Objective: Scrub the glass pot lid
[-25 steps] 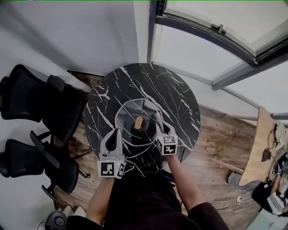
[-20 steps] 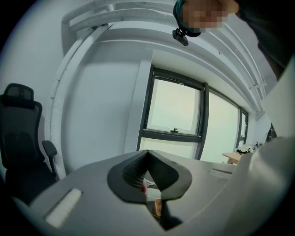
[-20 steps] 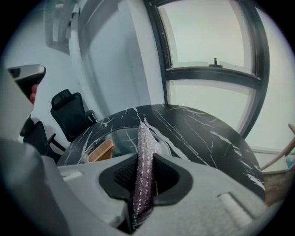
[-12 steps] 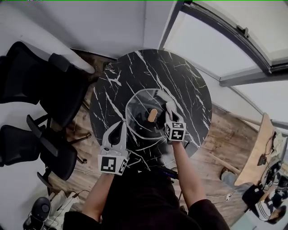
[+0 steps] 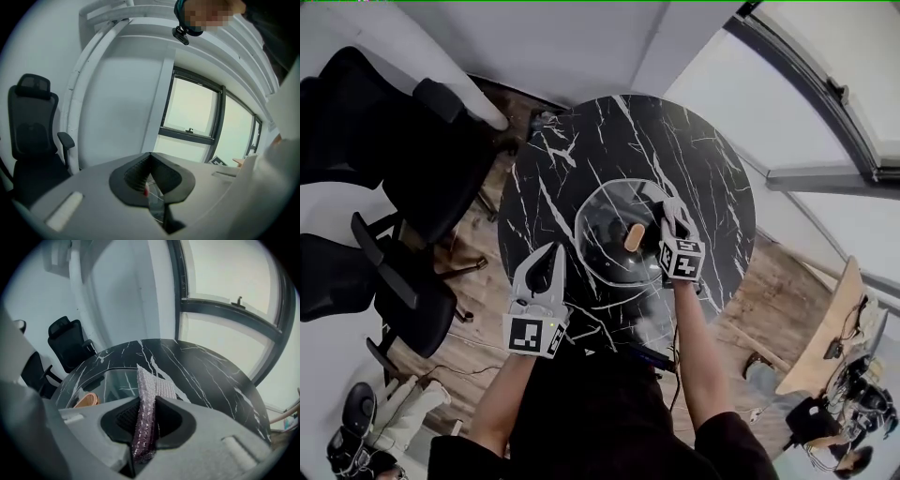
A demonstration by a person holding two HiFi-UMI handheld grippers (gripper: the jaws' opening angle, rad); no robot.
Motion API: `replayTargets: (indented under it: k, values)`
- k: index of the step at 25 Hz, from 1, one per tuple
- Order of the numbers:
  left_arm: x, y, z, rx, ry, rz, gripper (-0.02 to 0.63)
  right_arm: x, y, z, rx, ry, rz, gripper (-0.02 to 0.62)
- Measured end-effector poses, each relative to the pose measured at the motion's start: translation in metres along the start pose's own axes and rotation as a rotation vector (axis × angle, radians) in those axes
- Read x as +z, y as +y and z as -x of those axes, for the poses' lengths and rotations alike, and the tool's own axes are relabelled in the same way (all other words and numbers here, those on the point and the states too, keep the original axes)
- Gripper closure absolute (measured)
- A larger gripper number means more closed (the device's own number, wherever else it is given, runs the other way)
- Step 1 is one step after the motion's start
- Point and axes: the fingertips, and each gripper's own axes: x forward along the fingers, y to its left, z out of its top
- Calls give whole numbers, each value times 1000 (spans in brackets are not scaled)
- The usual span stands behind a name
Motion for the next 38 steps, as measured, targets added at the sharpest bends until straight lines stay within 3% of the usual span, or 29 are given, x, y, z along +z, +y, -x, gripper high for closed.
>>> replayTargets:
  k: [6,23,38]
  values:
    - [-1,12,3,7,-1,15,603,14,16,-11,31,18,83,523]
    - [-11,40,19,39,-1,65,603,45,72,-38,237,146,247,523]
    - [-11,56,30,40,-8,75,603,44,146,-46,406,247,432,523]
